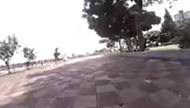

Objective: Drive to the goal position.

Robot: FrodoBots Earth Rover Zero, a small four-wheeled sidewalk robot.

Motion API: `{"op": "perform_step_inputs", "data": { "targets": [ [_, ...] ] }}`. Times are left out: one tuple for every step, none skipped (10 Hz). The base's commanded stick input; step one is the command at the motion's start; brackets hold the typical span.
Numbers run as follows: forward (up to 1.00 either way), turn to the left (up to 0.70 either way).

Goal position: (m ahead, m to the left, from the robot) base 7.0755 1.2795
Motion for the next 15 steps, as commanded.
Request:
{"op": "perform_step_inputs", "data": {
  "targets": [
    [0.85, 0.00],
    [0.85, 0.00],
    [0.85, 0.00],
    [0.85, 0.00],
    [0.85, 0.00],
    [0.85, 0.00],
    [0.85, 0.00],
    [0.85, 0.00],
    [0.85, 0.00],
    [0.85, 0.00],
    [0.85, 0.00],
    [0.85, 0.00],
    [0.85, 0.00],
    [0.85, 0.00],
    [0.85, 0.00]
  ]
}}
